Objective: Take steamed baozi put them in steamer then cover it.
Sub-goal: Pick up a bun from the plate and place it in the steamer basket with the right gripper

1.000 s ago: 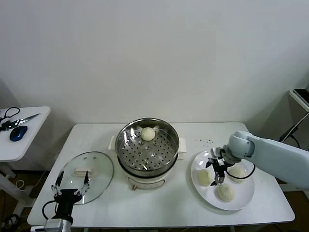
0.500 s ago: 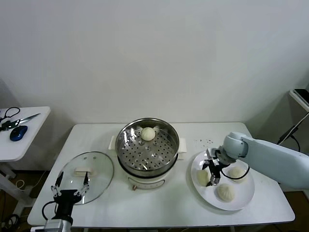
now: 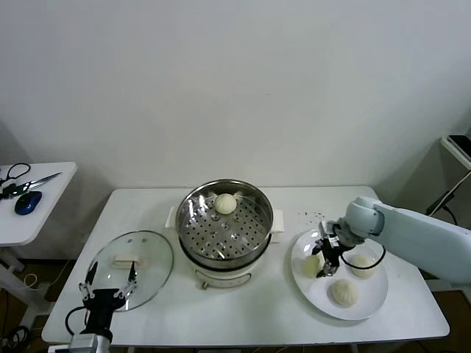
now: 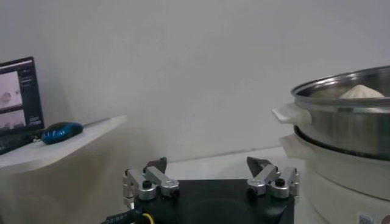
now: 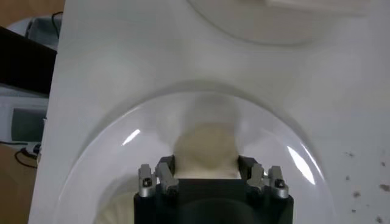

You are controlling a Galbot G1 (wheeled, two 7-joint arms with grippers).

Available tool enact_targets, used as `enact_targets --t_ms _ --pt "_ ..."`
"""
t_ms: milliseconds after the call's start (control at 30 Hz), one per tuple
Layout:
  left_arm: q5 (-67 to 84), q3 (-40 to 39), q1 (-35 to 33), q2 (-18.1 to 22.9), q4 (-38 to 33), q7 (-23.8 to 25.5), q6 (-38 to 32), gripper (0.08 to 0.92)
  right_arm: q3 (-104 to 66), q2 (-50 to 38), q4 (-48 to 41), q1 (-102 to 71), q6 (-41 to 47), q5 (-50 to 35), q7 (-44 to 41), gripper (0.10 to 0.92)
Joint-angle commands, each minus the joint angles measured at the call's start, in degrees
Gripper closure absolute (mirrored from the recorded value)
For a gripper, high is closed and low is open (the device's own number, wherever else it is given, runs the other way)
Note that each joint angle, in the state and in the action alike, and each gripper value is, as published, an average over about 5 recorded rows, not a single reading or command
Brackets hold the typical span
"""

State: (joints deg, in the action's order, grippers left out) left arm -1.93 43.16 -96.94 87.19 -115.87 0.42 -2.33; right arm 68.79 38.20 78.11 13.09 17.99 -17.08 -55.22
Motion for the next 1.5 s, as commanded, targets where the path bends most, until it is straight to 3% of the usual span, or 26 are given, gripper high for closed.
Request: enact_targets --t_ms 33,267,533,1000,1500 --pt "-0.1 -0.68 0.02 -0.16 -0.28 -0.11 0.08 0.177 9.68 -1.42 0.85 17.24 -0.63 -6.14 -0.42 0.364" --pt "-0.59 -1.85 0.02 -0.27 -0.65 0.0 0.04 0.177 25.65 5.19 0.57 41.06 -1.64 -18.19 -1.09 0.364" --pt "-0.43 -2.93 -0.28 -0.73 -0.82 0.11 -0.24 0.177 22.95 18.09 -1.24 42.7 2.32 -26.95 1.52 0.364" --pt "0.35 -3.25 -1.64 -1.54 -1.39 0.73 -1.05 0.177 13.75 39.46 -10.5 25.1 8.14 -26.46 7.21 0.364" --pt "-0.14 -3.07 -0.52 -1.45 -0.46 0.71 -0.99 0.177 14.24 47.42 -18.47 16.16 6.8 -23.6 6.59 0.364"
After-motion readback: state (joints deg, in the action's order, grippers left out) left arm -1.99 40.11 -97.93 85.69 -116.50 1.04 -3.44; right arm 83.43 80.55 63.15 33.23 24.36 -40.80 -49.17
